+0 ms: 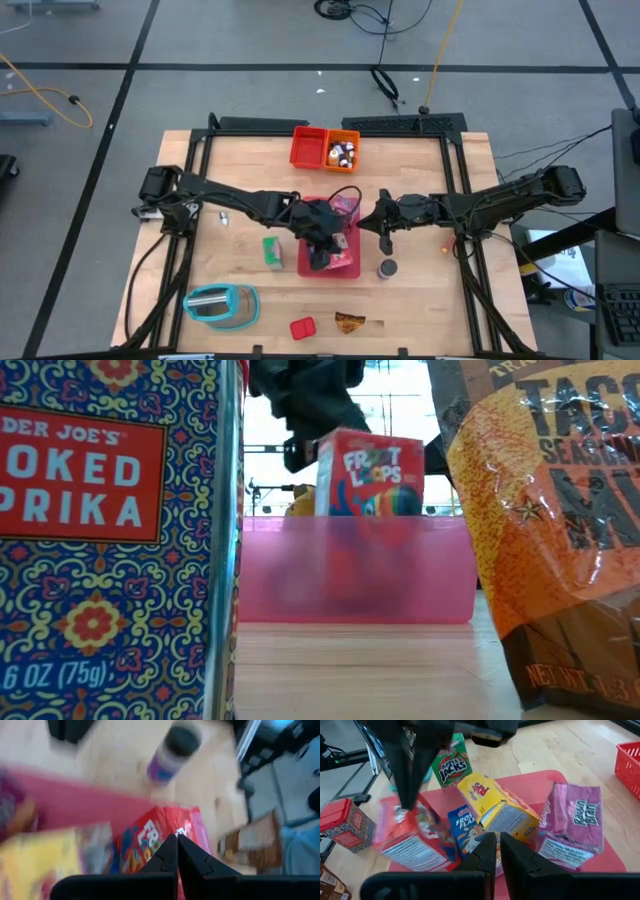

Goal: Pick & Place Kitchen Items
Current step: Put the red cereal box into the light red bin, then put the green cereal box into the light red bin

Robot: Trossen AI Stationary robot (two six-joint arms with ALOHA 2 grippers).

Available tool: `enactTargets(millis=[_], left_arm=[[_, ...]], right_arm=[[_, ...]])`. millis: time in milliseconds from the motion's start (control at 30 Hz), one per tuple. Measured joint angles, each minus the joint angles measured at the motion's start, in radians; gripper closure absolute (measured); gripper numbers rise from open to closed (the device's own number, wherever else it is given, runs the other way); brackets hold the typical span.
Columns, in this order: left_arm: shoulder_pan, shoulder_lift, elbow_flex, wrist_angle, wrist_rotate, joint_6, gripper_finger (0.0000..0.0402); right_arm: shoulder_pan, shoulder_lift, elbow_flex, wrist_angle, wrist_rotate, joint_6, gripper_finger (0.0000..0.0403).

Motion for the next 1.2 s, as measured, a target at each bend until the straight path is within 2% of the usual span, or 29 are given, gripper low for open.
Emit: enactTargets(millis=[200,367,500,600,933,1200], left_arm=[[0.010,0.010,0.003,0.097,0.000,0.041,0.0401],[0.013,0.010,0.003,0.045,-0.008,0.063,0.0401],[0.015,0.010,0.003,0.008,-0.068,0.057,0.0399],[0.015,0.010,0.003,0.020,-0.104,0.058,0.0387],[0.015,0.009,0.003,0.073,-0.105,0.132,0.0320],[0.018,-0.057,0.002,-0.085,-0.114,0.144,0.0314]], right_arm=[[0.000,0.000,0.000,-0.004,0.000,0.000,0.0385],[0.000,0.000,0.000,-0.004,0.000,0.000,0.0385],[0.000,0.000,0.000,-0.005,0.000,0.000,0.0385],[0.000,0.000,0.000,-0.005,0.000,0.000,0.0385],[0.000,0.000,0.000,-0.008,0.000,0.000,0.0385],[0.000,0.000,0.000,-0.021,0.000,-0.004,0.0385]])
